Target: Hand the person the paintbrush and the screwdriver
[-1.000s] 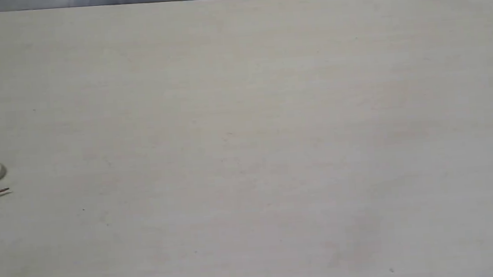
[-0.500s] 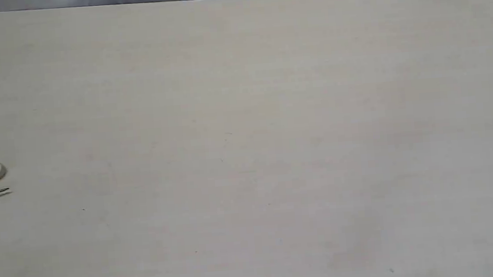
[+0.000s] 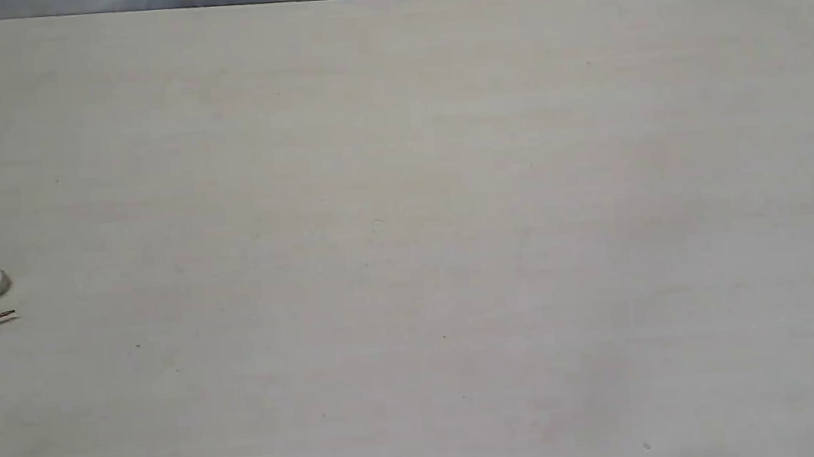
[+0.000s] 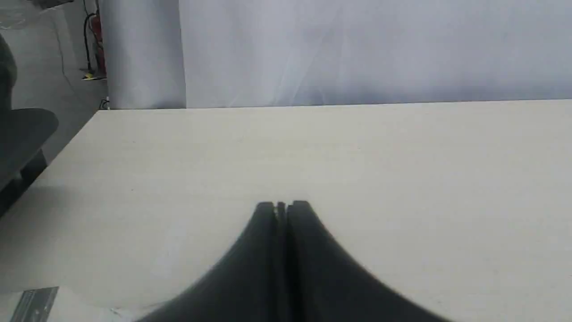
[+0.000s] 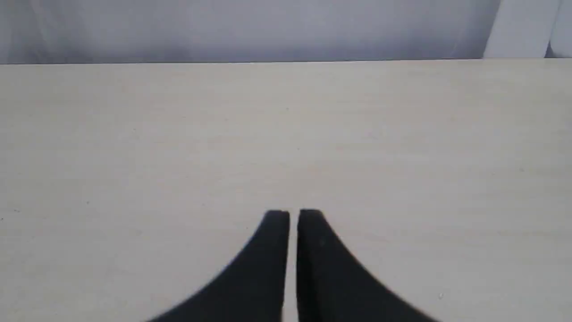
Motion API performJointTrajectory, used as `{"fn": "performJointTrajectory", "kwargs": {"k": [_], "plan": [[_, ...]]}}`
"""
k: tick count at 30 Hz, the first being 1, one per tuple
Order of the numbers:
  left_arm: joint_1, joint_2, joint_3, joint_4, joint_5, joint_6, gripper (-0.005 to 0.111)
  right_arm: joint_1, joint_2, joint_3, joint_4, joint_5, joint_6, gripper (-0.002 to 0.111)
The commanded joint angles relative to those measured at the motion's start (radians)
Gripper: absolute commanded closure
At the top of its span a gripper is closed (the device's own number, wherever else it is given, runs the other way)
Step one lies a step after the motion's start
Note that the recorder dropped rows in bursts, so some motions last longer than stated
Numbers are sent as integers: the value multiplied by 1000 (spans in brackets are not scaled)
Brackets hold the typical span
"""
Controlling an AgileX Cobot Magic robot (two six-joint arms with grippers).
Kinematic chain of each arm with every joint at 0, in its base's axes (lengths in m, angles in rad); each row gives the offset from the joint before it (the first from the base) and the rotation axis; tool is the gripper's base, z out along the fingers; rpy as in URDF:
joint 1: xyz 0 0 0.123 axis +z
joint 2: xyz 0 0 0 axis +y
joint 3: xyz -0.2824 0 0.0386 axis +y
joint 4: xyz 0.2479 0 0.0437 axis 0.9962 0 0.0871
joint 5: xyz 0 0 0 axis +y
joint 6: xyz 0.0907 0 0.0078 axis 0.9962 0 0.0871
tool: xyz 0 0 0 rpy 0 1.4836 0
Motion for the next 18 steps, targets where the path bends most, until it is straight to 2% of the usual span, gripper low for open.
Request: {"fn": "performJointTrajectory", "kwargs": {"k": [1,5,18], "plan": [[-5,-2,2,0,-11,-2,107,-7,-6,2,38,4,-68,104],[-5,-2,2,0,-11,-2,107,-7,-6,2,167,4,-258,104],[-5,-2,2,-3,-10,-2,107,-7,-6,2,170,4,-264,104]]}}
